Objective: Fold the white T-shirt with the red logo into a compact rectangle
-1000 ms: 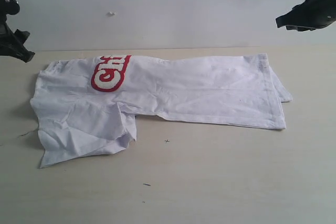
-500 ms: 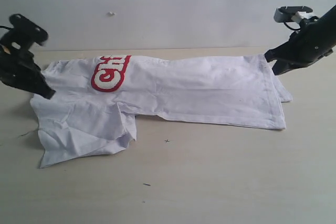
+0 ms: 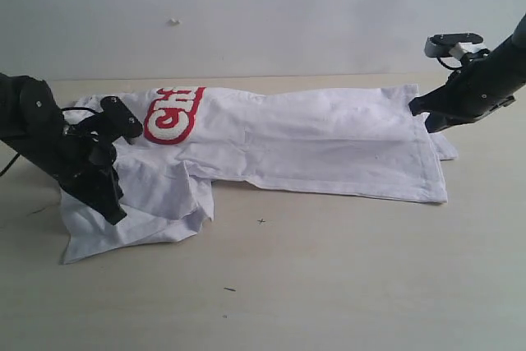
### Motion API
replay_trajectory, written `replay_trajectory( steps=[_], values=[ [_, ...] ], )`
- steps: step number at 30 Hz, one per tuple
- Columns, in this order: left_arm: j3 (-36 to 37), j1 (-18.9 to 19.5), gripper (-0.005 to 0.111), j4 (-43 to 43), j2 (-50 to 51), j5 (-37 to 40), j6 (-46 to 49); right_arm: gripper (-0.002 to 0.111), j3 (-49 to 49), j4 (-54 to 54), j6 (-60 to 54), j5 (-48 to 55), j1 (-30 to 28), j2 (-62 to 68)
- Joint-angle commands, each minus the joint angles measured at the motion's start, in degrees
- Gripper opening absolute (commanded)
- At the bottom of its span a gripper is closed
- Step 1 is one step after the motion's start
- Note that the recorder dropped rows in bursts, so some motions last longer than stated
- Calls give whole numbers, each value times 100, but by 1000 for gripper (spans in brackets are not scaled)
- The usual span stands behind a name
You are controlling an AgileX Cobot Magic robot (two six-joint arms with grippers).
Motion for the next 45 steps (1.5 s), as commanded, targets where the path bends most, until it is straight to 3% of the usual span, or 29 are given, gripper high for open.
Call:
replay_trajectory(
  steps=[1, 8, 13, 22, 27, 32, 39, 42, 45],
  values=[
    [39, -19, 0, 17, 281, 1029, 190, 0, -25, -91, 104, 90, -18, 27],
    [39, 18, 0, 124, 271, 2292, 110, 0, -10, -916, 833, 619, -18, 38],
    [39, 18, 0, 124, 125, 2627, -65, 0, 338, -912, 941, 298, -18, 38],
    [39, 30, 0, 215, -90, 2021, 130, 0, 267, -895, 893, -1013, 380, 162],
    [39, 87, 0, -263, -685, 1617, 147, 0, 267, -1156, 953, -408, 380, 467],
    [39, 305, 0, -974, -1253, 1687, 453, 0, 442, -1264, 953, 278, 380, 281],
    [239, 426, 0, -1121, -2059, 1766, 453, 0, 1582, -1365, 1292, 69, 380, -586],
    [593, 426, 0, -1197, -2464, 1402, 453, 0, 1705, -1532, 1494, 737, 380, -903],
    [645, 426, 0, -1489, -2605, 1384, 555, 1, 1705, -1552, 1587, 376, 380, -1288]
  ],
)
